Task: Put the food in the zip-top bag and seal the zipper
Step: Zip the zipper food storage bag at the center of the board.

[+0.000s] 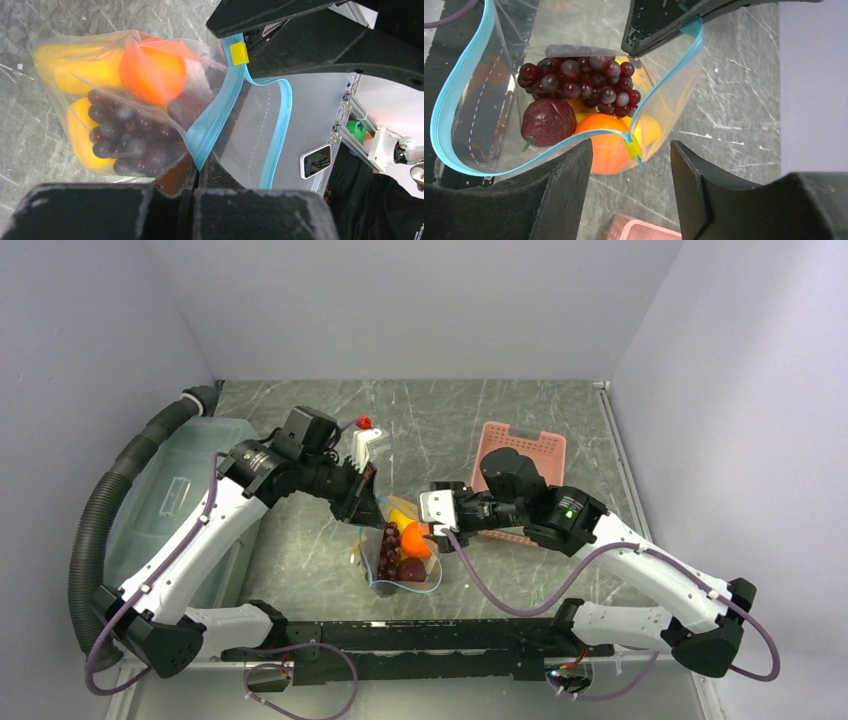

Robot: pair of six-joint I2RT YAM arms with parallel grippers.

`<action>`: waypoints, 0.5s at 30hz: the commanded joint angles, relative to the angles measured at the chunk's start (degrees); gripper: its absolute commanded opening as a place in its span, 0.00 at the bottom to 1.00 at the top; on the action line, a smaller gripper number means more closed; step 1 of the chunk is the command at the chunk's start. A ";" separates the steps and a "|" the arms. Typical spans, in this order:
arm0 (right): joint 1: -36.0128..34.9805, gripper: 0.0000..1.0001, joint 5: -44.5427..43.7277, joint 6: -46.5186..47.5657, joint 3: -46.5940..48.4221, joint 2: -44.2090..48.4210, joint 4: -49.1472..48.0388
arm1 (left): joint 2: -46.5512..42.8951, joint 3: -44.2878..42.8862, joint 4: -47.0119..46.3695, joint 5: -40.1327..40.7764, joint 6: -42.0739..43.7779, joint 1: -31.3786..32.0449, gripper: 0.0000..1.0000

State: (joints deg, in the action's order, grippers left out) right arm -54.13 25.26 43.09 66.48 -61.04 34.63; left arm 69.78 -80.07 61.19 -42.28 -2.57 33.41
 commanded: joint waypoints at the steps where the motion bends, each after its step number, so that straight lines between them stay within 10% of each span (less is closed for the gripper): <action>1: -0.99 0.61 3.03 2.13 2.53 -1.33 -0.13 | -2.50 -1.86 -1.42 -3.62 1.52 0.51 0.00; 9: -2.01 0.44 2.00 2.75 3.25 -3.29 -0.08 | -2.37 -1.59 -1.43 -3.98 1.61 1.04 0.00; 15: -2.54 0.04 0.81 3.09 3.83 -3.26 0.67 | -2.28 -1.50 -1.47 -3.85 1.61 1.37 0.00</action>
State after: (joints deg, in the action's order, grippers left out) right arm -56.18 25.87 45.25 67.48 -64.93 35.57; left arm 69.14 -80.07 61.19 -42.65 -2.55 34.33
